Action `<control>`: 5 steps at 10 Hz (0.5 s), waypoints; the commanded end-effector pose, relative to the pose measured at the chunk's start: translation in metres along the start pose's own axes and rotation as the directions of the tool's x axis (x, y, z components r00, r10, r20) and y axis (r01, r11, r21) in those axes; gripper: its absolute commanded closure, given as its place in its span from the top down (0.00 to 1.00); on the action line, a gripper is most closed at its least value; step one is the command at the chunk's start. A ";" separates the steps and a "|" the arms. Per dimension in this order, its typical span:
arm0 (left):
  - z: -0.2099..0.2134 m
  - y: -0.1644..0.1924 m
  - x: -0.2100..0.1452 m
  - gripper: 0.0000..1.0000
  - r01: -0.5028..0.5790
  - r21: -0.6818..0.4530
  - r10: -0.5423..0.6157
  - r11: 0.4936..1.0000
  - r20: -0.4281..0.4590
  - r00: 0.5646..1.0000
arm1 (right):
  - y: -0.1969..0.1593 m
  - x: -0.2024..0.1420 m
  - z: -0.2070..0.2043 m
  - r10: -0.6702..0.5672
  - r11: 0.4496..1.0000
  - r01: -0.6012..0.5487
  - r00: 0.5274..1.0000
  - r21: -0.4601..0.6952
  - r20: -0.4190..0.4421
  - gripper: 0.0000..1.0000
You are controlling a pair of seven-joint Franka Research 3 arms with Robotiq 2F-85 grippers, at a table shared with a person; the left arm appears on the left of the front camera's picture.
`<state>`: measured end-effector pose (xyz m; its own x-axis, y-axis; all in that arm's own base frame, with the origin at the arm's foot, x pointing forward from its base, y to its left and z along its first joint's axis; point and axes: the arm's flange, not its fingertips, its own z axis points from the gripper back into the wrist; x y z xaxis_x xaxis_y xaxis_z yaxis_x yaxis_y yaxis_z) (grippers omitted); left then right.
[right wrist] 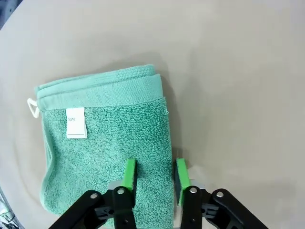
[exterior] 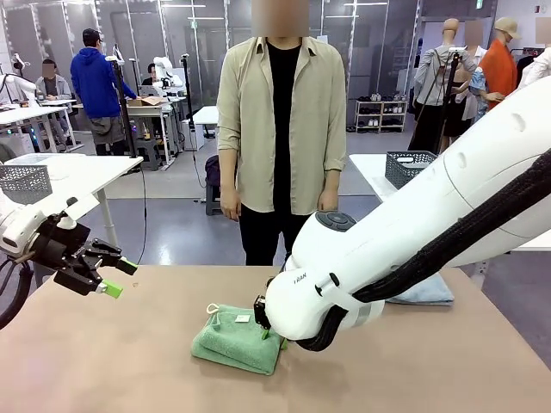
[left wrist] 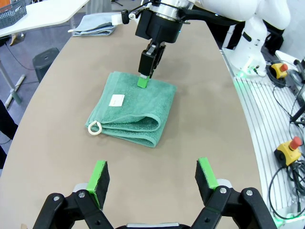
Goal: Fold the towels and place them in the basket.
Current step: Stack the folded Towel with hook on the right side of the table.
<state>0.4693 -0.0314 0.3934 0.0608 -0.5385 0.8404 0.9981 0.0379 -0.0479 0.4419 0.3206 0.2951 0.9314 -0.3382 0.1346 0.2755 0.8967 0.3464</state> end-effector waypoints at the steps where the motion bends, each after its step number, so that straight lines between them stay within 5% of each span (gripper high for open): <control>1: 0.001 0.000 0.002 0.92 -0.015 -0.001 0.015 1.000 -0.010 1.000 | 0.010 -0.005 -0.005 0.000 1.000 0.000 0.999 -0.010 0.048 0.26; 2: 0.001 0.000 0.002 0.92 -0.015 -0.001 0.015 1.000 -0.010 1.000 | 0.010 -0.005 -0.004 0.007 1.000 -0.007 0.999 -0.007 0.051 0.06; 3: 0.001 0.000 0.002 0.92 -0.015 -0.001 0.015 1.000 -0.010 1.000 | 0.010 -0.006 -0.003 0.022 1.000 -0.022 0.998 -0.003 0.059 0.20; 4: 0.001 0.000 0.002 0.92 -0.015 -0.001 0.015 1.000 -0.010 1.000 | 0.010 -0.006 -0.003 0.031 1.000 -0.031 0.998 -0.002 0.061 0.00; 5: 0.001 0.000 0.002 0.92 -0.015 -0.001 0.015 1.000 -0.010 1.000 | 0.010 -0.007 -0.004 0.042 0.999 -0.041 0.998 -0.008 0.054 0.00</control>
<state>0.4693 -0.0314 0.3934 0.0608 -0.5385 0.8404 0.9981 0.0379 -0.0479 0.4403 0.3244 0.2961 0.9429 -0.2864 0.1701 0.2200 0.9188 0.3276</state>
